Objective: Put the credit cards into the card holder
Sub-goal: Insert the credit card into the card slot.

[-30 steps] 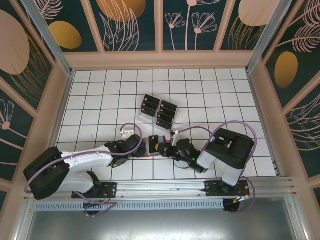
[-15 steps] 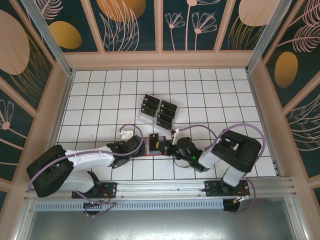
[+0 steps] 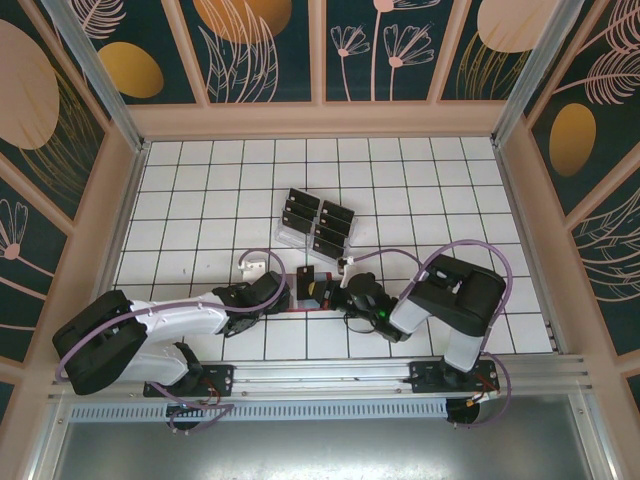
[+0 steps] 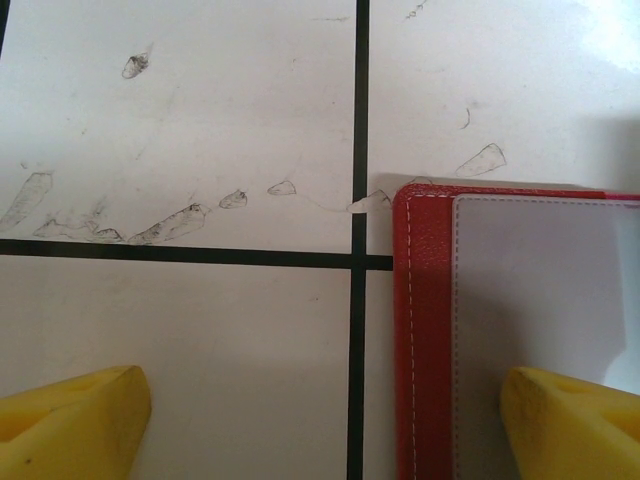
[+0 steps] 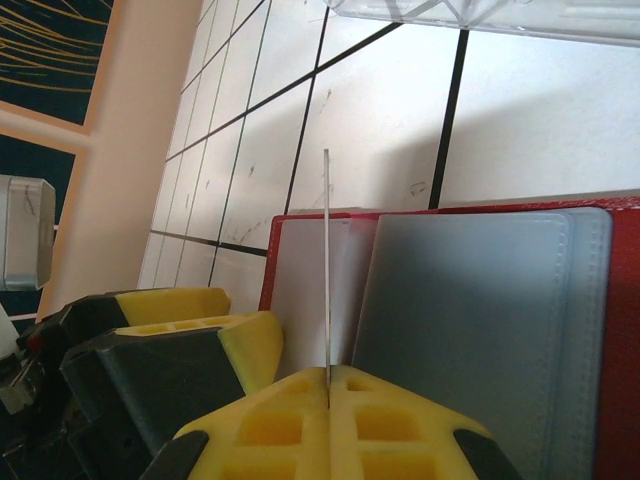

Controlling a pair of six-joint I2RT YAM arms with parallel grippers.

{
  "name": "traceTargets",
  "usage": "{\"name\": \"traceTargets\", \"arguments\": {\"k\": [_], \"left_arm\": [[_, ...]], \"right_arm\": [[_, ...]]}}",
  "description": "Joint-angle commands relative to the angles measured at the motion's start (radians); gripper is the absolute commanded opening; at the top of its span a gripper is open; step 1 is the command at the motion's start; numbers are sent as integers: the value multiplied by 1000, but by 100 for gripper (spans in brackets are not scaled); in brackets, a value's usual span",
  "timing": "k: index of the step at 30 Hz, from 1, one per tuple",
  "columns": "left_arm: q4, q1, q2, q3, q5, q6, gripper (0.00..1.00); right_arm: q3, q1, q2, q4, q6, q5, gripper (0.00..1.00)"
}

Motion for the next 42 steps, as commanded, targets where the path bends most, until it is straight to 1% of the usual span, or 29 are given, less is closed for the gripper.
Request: {"name": "traceTargets", "arguments": {"k": [1, 13, 19, 34, 36, 42], "left_arm": [[-48, -1, 15, -38, 5, -5, 90], [-37, -2, 17, -44, 10, -5, 90], [-36, -1, 14, -45, 10, -3, 90], [-34, -2, 8, -49, 10, -3, 90], [-34, -1, 7, -50, 8, -2, 90], [-34, -2, 4, -52, 10, -4, 90]], "right_arm": [[15, -1, 23, 43, -17, 25, 0], [26, 25, 64, 69, 11, 14, 0], [12, 29, 59, 85, 25, 14, 0], [-45, 37, 36, 80, 63, 57, 0], [-52, 38, 32, 76, 69, 84, 0], [-40, 44, 27, 41, 69, 100, 0]]}}
